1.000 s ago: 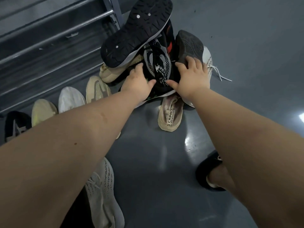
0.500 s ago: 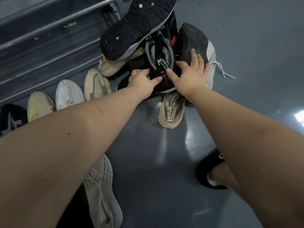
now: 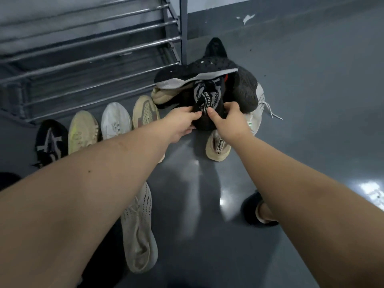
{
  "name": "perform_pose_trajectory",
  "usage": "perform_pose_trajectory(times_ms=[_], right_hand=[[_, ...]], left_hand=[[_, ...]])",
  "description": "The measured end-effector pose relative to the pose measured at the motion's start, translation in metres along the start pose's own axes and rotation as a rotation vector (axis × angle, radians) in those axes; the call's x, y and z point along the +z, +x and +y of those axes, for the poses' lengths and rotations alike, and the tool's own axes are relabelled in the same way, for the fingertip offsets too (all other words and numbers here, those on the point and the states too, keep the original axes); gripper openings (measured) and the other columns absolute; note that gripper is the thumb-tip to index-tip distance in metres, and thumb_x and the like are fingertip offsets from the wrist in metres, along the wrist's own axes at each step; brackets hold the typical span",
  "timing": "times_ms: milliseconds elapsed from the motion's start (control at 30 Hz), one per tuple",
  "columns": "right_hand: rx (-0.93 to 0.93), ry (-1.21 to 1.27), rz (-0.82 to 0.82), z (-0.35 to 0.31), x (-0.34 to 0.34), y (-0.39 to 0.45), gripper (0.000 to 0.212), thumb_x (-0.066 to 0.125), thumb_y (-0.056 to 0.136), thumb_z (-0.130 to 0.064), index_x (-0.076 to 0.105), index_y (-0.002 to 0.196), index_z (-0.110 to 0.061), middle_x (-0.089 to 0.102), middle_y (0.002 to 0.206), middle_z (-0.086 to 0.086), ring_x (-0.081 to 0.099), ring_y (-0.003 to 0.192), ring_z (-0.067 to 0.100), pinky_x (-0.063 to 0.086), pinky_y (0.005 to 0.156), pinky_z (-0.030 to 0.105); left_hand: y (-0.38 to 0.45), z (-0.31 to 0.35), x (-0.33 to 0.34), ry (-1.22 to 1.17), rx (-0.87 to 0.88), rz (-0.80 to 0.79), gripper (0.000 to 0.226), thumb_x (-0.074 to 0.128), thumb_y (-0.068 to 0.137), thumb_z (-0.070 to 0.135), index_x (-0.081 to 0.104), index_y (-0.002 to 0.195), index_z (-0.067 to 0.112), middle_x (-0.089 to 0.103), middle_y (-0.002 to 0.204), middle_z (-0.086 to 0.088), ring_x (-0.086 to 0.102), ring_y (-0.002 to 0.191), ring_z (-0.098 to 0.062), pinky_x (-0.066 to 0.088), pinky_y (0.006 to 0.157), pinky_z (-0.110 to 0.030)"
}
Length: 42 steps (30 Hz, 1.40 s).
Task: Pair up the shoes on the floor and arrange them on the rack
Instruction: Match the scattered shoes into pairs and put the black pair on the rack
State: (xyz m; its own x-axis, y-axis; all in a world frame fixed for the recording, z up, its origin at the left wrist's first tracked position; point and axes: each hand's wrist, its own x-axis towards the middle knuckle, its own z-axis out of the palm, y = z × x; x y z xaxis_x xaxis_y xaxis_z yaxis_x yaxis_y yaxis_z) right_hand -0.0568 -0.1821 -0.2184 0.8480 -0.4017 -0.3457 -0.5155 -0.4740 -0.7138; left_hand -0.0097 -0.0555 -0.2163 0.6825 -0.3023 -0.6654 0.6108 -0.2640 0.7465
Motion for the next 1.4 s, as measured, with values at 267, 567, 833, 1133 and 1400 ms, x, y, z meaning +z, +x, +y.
perform_pose_trajectory(times_ms=[267,567,833,1133,1400], right_hand=[[0.028,0.127,-0.037,-0.004,0.011,-0.071,0.076,0.063,0.084,-0.047,0.034,0.145,-0.012,0.051,0.139,0.006,0.054,0.117,0.022,0.041,0.105,0.038],[-0.028,0.14,-0.171,-0.008,0.041,-0.14,0.051,0.071,0.082,-0.032,0.055,0.126,-0.011,0.064,0.12,0.002,0.059,0.112,0.019,0.046,0.102,0.038],[-0.005,0.18,-0.305,-0.001,0.067,-0.174,0.051,0.076,0.078,-0.022,0.057,0.124,-0.011,0.064,0.109,0.002,0.061,0.105,0.018,0.048,0.092,0.028],[0.095,0.373,-0.41,-0.023,0.092,-0.178,0.06,0.077,0.076,-0.008,0.05,0.129,-0.014,0.061,0.094,-0.006,0.061,0.102,0.021,0.052,0.092,0.039],[0.162,0.459,-0.528,-0.061,0.14,-0.166,0.098,0.074,0.077,0.001,0.015,0.152,-0.022,0.052,0.138,0.006,0.055,0.112,0.022,0.052,0.084,0.036]], left_hand=[[-0.067,-0.024,-0.016,-0.056,-0.01,-0.008,0.032,0.05,0.095,0.011,0.055,0.127,0.012,0.063,0.102,-0.004,0.058,0.091,-0.016,0.042,0.095,-0.032],[-0.131,-0.074,-0.049,-0.193,-0.008,0.006,0.039,0.047,0.094,-0.003,0.053,0.13,0.01,0.059,0.129,-0.011,0.055,0.12,-0.027,0.047,0.086,-0.029],[-0.158,-0.118,-0.071,-0.294,-0.065,0.065,0.045,0.047,0.092,-0.006,0.047,0.135,0.009,0.057,0.132,-0.012,0.055,0.121,-0.027,0.048,0.086,-0.029],[-0.171,-0.132,-0.099,-0.388,-0.042,0.13,0.048,0.043,0.093,-0.008,0.044,0.139,0.007,0.056,0.132,-0.014,0.055,0.12,-0.027,0.047,0.086,-0.029],[-0.166,-0.142,-0.156,-0.431,-0.056,0.148,0.048,0.043,0.095,-0.004,0.042,0.14,0.013,0.059,0.125,-0.009,0.058,0.106,-0.021,0.05,0.088,-0.031]])
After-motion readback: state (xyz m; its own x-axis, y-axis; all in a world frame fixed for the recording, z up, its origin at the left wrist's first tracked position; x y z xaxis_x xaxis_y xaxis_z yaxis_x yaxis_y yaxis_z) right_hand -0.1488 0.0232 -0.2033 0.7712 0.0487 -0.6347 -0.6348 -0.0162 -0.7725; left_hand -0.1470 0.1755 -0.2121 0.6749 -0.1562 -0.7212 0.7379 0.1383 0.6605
